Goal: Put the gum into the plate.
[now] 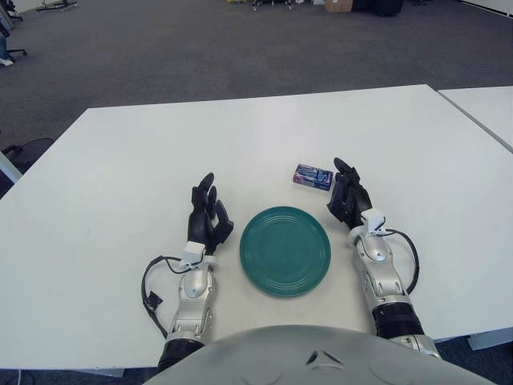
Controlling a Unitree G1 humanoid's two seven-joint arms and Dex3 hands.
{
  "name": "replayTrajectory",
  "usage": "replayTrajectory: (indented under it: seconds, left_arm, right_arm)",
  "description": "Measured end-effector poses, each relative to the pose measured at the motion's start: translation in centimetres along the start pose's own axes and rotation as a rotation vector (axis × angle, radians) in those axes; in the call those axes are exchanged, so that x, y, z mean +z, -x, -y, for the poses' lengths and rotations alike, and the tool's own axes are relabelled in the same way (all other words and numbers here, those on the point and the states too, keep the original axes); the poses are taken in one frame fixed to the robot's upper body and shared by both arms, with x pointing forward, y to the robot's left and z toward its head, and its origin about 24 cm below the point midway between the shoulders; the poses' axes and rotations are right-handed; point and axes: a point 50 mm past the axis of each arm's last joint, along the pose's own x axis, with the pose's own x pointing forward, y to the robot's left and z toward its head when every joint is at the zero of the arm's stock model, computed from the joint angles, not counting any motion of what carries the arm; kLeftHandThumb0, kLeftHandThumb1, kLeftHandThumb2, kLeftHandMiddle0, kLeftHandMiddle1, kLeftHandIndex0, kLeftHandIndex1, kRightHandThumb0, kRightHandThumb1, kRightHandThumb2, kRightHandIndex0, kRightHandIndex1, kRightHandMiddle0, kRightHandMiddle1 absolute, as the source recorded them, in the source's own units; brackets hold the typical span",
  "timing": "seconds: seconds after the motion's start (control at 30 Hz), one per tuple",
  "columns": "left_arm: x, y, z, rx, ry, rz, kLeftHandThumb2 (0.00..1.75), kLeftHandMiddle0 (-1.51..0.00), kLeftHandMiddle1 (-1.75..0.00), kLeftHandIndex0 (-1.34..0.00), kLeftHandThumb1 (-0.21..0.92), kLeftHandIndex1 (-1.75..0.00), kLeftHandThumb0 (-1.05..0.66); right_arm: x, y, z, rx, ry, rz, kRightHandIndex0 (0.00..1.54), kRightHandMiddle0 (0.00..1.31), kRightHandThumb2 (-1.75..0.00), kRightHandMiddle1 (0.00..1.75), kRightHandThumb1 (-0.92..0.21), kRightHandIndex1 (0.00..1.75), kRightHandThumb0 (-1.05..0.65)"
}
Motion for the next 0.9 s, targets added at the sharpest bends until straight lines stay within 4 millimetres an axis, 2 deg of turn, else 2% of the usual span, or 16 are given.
replayTrajectory:
  seconds: [0.2, 0.43, 0.6, 0.7, 0.77, 0.9]
  left_arm:
    - [-0.1, -0.3, 0.1, -0.004, 0.002, 0.002, 0.93, -0.28, 0.00, 0.00, 0.92, -0.72, -0.80]
    - [0.0, -0.5, 0.3, -0.011, 0.006, 0.010, 0.91, -0.28, 0.00, 0.00, 0.92, -0.70, -0.81]
    - [-0.1, -0.5, 0.3, -0.005, 0.004, 0.003, 0.91, -0.28, 0.00, 0.00, 0.92, -0.71, -0.80]
    - [-0.1, -0.5, 0.4, -0.004, 0.005, 0.002, 0.91, -0.28, 0.00, 0.00, 0.92, -0.72, -0.79]
    - [-0.1, -0.5, 0.5, -0.001, 0.006, 0.003, 0.91, -0.28, 0.00, 0.00, 0.92, -0.73, -0.79]
    - [0.0, -0.6, 0.7, -0.001, 0.009, 0.007, 0.91, -0.28, 0.00, 0.00, 0.92, -0.73, -0.78]
  right_arm:
    - [2.9, -1.8, 0.8, -0.048, 0.270, 0.191, 0.16, 0.00, -0.83, 0.50, -0.92, 0.02, -0.74]
    - [7.6, -5.5, 0.6, -0.091, 0.597, 0.466, 0.21, 0.00, -0.73, 0.62, -0.92, 0.02, -0.78]
    - [10.4, -7.9, -1.9, -0.083, 0.853, 0.608, 0.21, 0.00, -0.67, 0.65, -0.92, 0.01, -0.79]
    - [11.4, -8.8, -3.9, -0.069, 0.933, 0.658, 0.19, 0.01, -0.63, 0.66, -0.92, 0.01, -0.80]
    - [11.6, -9.1, -5.1, -0.058, 0.974, 0.668, 0.18, 0.00, -0.62, 0.65, -0.92, 0.00, -0.80]
    - [10.5, -9.5, -7.6, -0.006, 1.046, 0.651, 0.15, 0.00, -0.60, 0.63, -0.92, 0.00, -0.80]
